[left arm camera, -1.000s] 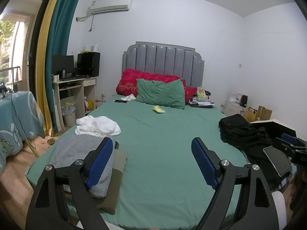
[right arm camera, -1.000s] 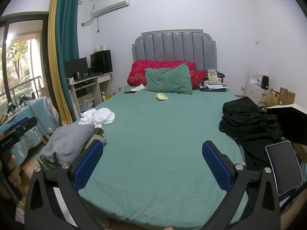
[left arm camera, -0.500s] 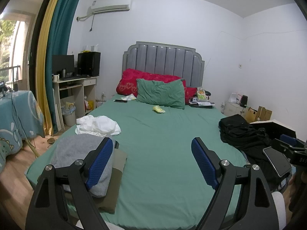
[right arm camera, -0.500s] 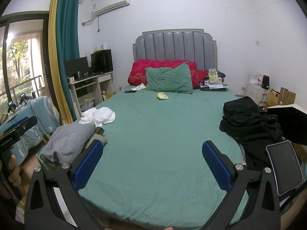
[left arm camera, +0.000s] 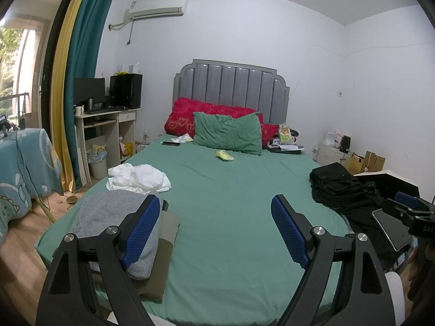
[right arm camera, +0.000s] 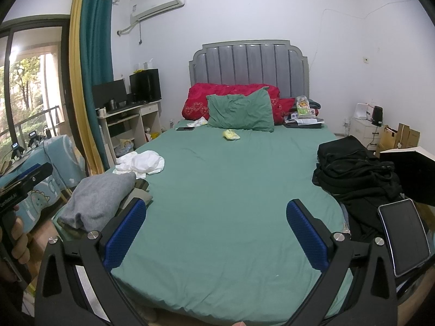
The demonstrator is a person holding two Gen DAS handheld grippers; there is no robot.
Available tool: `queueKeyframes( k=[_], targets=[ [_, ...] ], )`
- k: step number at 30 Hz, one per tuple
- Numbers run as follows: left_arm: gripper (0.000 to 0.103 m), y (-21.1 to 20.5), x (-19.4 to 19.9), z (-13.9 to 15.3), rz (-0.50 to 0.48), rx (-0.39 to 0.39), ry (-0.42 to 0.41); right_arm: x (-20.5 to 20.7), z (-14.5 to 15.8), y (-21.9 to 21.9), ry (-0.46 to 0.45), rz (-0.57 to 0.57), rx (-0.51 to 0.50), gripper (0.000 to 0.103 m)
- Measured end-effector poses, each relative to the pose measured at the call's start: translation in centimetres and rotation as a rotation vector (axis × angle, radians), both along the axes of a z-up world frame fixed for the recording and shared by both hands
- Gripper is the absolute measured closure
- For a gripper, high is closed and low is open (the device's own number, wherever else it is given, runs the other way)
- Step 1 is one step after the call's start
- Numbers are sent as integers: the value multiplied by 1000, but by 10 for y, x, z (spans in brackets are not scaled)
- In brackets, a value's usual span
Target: Fold large clothes
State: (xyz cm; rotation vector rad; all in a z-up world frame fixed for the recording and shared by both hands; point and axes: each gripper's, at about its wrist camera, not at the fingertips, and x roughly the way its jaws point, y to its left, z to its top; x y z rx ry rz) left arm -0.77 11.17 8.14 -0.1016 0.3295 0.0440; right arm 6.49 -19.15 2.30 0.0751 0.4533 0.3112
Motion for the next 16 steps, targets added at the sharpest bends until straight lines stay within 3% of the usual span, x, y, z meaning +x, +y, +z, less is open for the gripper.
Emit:
queueKeyframes(
  k=[16],
  targets=[
    [17,-2,0,-1,-6,7,11,2,-5,3,12,5,1,1]
  ],
)
